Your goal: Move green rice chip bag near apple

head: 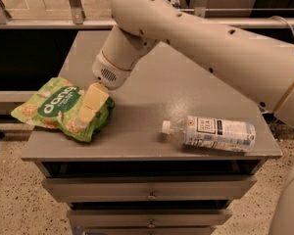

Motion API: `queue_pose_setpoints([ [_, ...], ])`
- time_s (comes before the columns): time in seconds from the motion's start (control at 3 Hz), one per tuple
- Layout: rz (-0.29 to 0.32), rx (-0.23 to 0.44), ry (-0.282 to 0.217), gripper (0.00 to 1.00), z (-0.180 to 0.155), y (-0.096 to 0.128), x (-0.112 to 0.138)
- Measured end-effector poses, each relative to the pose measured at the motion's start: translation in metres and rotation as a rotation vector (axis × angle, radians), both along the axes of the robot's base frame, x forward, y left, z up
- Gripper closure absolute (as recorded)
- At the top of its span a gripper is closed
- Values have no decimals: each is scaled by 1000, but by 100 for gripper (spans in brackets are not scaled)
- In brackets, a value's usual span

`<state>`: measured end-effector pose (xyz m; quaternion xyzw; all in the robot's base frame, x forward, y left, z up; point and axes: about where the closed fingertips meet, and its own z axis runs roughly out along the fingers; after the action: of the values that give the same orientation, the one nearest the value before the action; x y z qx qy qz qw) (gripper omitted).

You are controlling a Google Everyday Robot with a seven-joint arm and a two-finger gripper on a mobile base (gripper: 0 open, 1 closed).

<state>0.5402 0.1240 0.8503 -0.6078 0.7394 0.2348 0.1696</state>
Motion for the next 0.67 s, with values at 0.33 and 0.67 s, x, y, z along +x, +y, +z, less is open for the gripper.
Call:
queue_pose_setpoints([
  [0.33, -36, -18, 21, 34, -5, 1, -5],
  [0.67, -82, -22, -1, 57, 3, -11, 0],
])
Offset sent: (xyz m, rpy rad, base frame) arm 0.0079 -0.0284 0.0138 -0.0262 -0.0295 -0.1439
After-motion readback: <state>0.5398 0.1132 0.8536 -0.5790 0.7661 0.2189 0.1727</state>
